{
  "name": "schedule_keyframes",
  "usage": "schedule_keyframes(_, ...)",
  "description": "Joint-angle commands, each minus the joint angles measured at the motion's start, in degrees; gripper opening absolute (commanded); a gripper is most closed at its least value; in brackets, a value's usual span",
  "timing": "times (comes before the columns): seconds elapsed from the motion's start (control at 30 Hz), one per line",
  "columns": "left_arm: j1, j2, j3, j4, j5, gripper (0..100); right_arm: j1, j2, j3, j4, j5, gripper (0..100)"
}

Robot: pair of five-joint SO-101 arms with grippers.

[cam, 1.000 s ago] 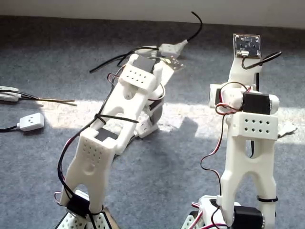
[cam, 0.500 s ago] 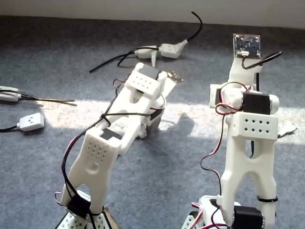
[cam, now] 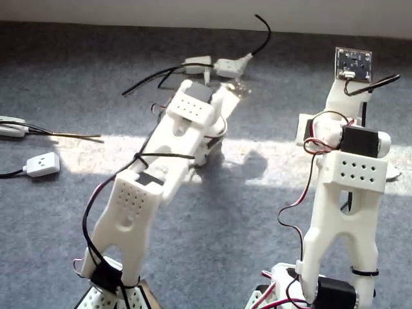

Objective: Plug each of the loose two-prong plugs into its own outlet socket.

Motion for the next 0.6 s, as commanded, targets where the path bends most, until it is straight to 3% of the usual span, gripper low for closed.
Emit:
schedule_keyframes(0.0,-5.4,-0.7,-19.2,-7.5,0.4,1,0.6,-1.8,-0.8,0.3,-0.4,0.7)
schedule_keyframes(0.13,-8.5,-0.7,-28.7,-17.1,0.1,1,0.6,-1.8,-0.8,0.3,-0.3,0.7)
schedule_keyframes(0.33,-10.2,0.9,-27.2,-36.7,-3.7,1,0.6,-1.8,-0.8,0.1,-0.4,0.7)
schedule_keyframes(0.57,-7.7,17.3,-22.6,-75.7,-16.1,1,0.6,-1.8,-0.6,0.3,-0.4,0.7)
